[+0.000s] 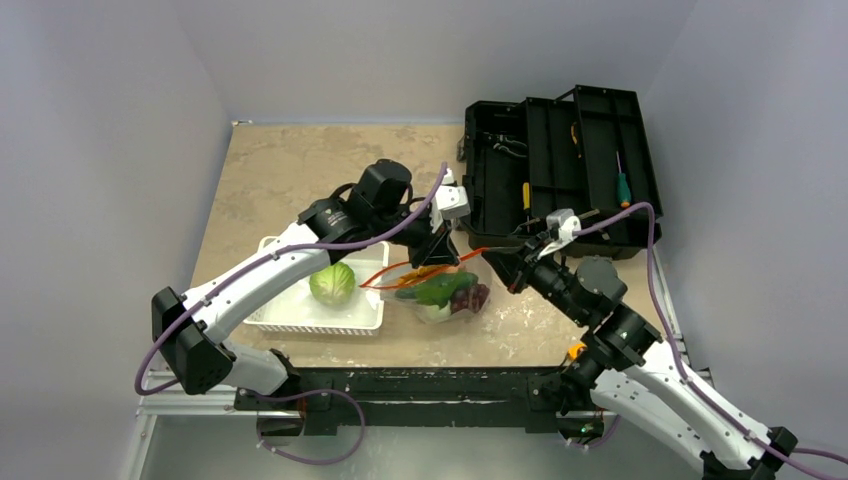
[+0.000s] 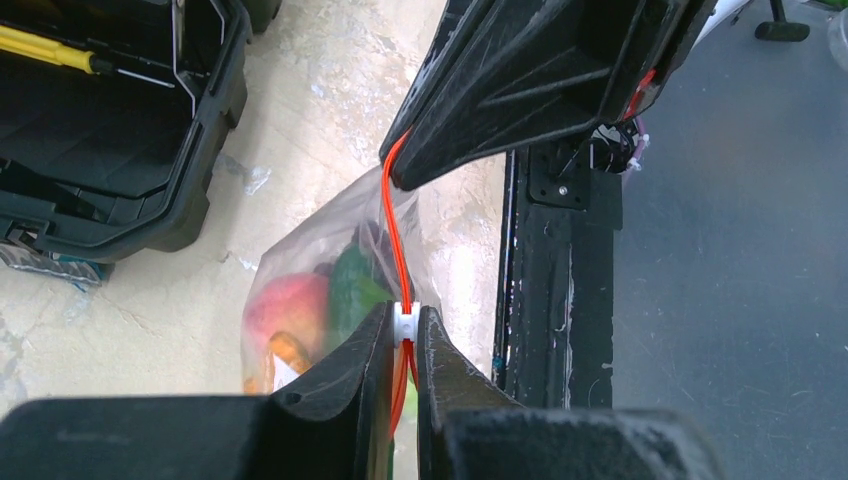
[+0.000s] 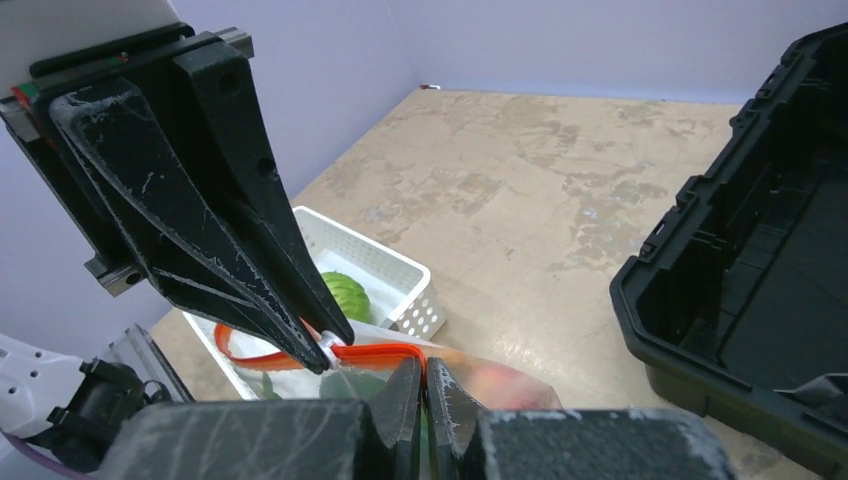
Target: Place the food in the zip-top bag and seal the zipper
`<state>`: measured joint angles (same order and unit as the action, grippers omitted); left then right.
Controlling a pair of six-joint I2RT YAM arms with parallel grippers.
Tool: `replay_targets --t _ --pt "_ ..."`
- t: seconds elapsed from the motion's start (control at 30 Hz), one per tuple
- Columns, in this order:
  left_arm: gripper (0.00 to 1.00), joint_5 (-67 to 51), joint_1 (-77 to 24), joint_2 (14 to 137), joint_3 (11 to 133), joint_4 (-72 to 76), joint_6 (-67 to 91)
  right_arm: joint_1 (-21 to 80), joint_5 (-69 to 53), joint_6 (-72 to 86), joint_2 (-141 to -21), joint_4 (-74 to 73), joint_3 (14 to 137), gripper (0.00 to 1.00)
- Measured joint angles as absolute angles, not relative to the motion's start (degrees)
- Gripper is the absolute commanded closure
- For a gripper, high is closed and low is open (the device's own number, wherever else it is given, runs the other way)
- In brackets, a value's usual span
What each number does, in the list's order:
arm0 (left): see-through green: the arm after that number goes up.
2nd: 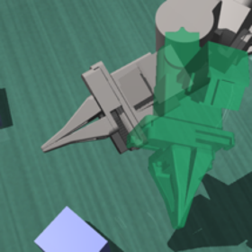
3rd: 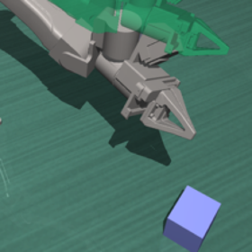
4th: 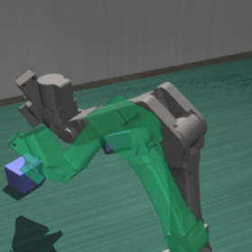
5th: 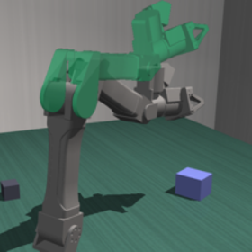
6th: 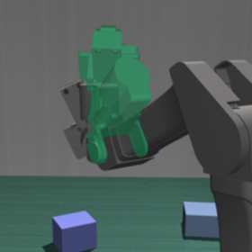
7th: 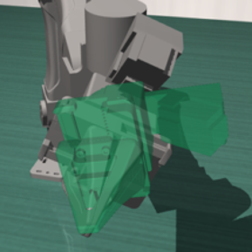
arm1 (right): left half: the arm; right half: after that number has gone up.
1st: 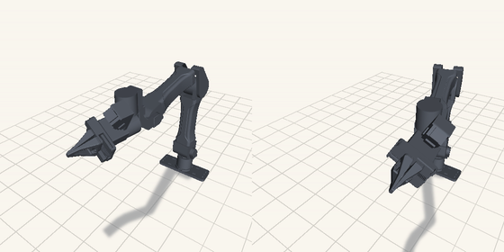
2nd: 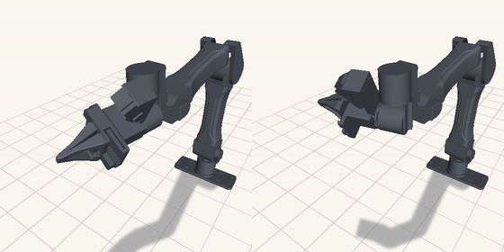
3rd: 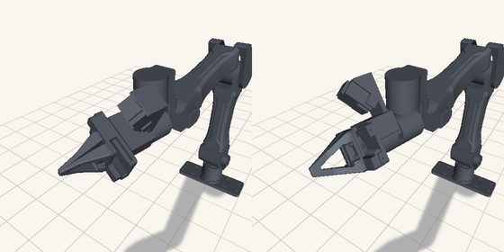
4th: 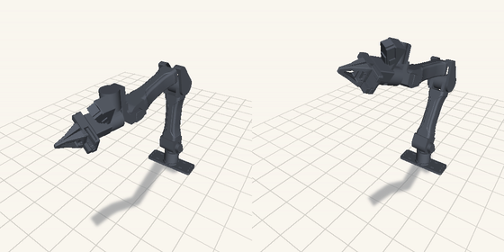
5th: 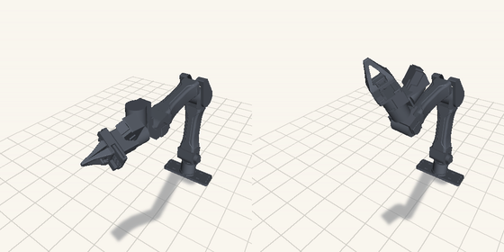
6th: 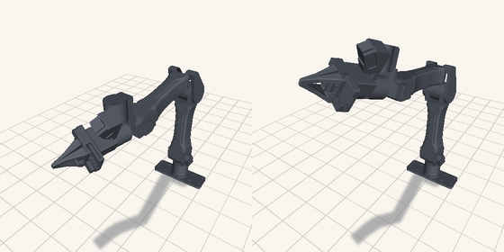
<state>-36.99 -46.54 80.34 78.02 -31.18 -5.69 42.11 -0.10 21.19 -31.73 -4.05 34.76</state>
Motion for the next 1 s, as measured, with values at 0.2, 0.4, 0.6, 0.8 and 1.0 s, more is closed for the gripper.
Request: replay_targets --t 0.2,0.4,0.6,0.8,1.0 --pt "1.0 -35.7 -46.6 80.3 78.9 -33.7 -5.6 42.1 2.4 21.7 -27.8 -5.9 34.0 1.0" --pt "1.0 -34.5 -46.5 80.3 79.0 -35.5 -5.1 42.1 4.4 21.8 -25.7 -7.2 33.3 1.0" --pt "1.0 -32.1 -46.5 79.5 78.8 -38.2 -5.1 42.1 6.3 21.7 -25.3 -8.8 33.3 1.0" --pt "1.0 -29.4 -46.1 75.4 76.6 -40.3 -5.1 42.1 8.2 21.7 -24.8 -10.0 33.3 1.0" --pt "1.0 -27.2 -46.0 72.4 75.4 -42.0 -5.2 42.1 10.9 22.0 -23.9 -11.2 33.3 1.0"
